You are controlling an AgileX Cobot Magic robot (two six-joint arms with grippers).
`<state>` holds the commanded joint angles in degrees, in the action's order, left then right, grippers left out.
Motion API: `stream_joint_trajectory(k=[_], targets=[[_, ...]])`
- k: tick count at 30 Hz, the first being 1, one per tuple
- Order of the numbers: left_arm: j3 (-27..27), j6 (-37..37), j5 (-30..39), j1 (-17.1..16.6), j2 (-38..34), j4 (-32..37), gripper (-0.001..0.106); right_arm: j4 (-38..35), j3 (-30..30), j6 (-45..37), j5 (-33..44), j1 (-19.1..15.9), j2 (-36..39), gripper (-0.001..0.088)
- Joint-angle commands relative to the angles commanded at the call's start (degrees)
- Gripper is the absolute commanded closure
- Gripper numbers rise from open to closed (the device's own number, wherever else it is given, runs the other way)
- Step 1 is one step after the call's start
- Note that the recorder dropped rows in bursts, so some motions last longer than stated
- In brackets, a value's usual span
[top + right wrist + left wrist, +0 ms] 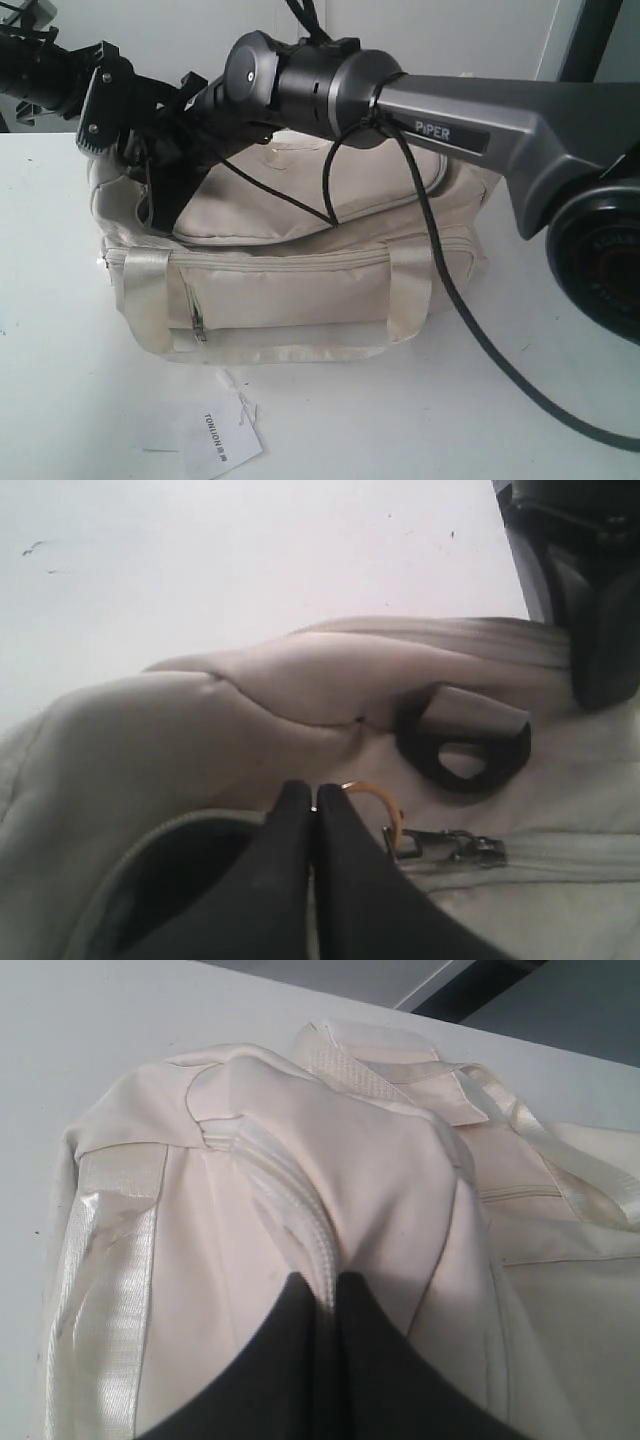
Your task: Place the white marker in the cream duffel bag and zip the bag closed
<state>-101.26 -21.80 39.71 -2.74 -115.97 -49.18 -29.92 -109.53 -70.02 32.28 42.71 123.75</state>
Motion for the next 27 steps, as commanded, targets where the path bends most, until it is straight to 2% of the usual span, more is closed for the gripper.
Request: stream_joint_trajectory(k=[15,27], targets=[[0.0,0.0,0.0,0.0,0.0,0.0,0.105,-0.26,0.0,1.47,9.83,0.0,-2.21,0.0868],[0.0,0.0,0.0,0.0,0.0,0.0,0.105,0.07,0.0,1.47,11.02,0.0,-2.93,0.0868]])
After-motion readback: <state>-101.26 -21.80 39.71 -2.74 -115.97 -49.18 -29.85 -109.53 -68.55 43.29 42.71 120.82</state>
